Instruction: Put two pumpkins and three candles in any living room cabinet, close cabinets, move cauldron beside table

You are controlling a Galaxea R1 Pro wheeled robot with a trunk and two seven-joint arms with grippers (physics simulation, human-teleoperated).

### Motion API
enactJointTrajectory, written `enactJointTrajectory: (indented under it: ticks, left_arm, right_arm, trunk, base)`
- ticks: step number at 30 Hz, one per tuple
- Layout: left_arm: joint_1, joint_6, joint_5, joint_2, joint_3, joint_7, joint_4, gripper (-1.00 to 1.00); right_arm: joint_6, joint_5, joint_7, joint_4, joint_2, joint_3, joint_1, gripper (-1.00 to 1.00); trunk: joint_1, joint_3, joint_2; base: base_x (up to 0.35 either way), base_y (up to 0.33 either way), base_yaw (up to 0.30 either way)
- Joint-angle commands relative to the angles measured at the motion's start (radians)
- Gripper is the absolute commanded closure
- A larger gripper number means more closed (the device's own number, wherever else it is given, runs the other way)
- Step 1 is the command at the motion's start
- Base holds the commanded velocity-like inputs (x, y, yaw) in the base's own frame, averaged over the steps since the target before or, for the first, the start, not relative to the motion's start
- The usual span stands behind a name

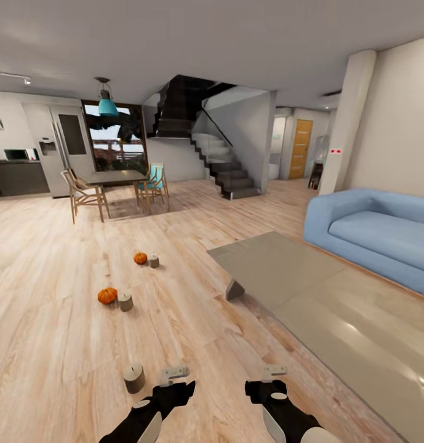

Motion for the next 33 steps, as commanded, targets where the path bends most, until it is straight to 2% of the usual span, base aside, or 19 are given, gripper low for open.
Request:
enactJointTrajectory:
  ticks: [1,33]
  left_arm:
    - [-0.001,0.004,0.008,0.0,-0.002,-0.001,-0.001,-1.0]
    - [0.0,0.004,0.011,0.0,-0.001,-0.002,0.0,-1.0]
  right_arm:
    - [0.0,0.001,-0.006,0.0,0.0,0.006,0.0,-1.0]
    - [0.0,0.001,-0.006,0.001,0.0,0.006,-0.001,-1.0]
  trunk:
    - [0.0,-0.001,0.0]
    - [0.0,-0.001,0.0]
  base:
    - [-0.065,0.0,0.289]
    - [-0.003,0.0,0.289]
